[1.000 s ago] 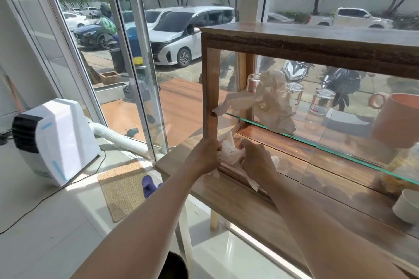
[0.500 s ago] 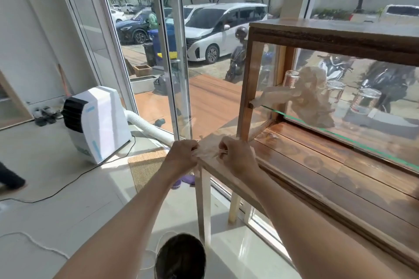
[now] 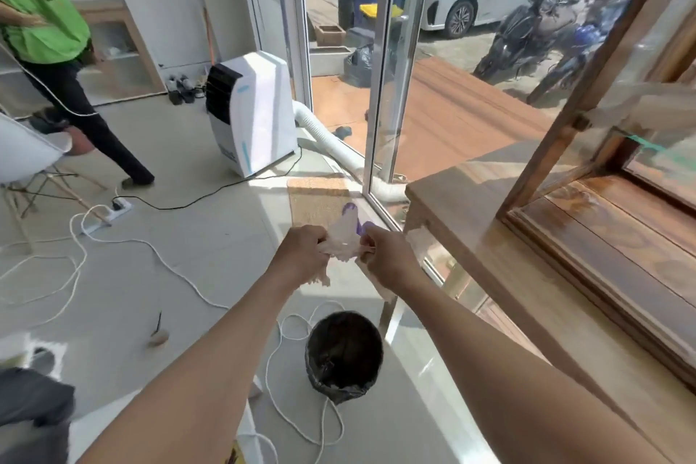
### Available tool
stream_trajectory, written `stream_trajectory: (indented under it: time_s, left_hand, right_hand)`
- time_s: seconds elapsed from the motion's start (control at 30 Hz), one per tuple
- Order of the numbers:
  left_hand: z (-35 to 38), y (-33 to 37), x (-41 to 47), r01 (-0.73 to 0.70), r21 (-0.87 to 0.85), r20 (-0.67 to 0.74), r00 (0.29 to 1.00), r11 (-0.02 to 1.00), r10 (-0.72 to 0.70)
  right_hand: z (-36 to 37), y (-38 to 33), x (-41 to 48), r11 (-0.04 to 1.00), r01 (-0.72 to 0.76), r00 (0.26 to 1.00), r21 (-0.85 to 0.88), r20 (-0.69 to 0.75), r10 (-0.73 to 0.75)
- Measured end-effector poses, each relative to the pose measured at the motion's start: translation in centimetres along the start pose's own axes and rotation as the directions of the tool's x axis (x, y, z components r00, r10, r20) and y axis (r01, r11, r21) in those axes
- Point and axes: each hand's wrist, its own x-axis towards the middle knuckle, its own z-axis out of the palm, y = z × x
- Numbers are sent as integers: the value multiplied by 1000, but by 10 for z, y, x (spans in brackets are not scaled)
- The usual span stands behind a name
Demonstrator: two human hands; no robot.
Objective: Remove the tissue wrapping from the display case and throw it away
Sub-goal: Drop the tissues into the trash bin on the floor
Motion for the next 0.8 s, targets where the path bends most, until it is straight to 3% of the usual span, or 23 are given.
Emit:
stream_trajectory:
  time_s: [0.3,0.8]
  left_hand:
    - [105,-94,3,288,14,99,952,957,-288]
    - [341,-261,60,545,-17,216,820,838,-530]
  right_hand:
    - [112,79,40,990,-119,952,78,293,91]
    - [331,252,99,929,-351,840,119,480,255]
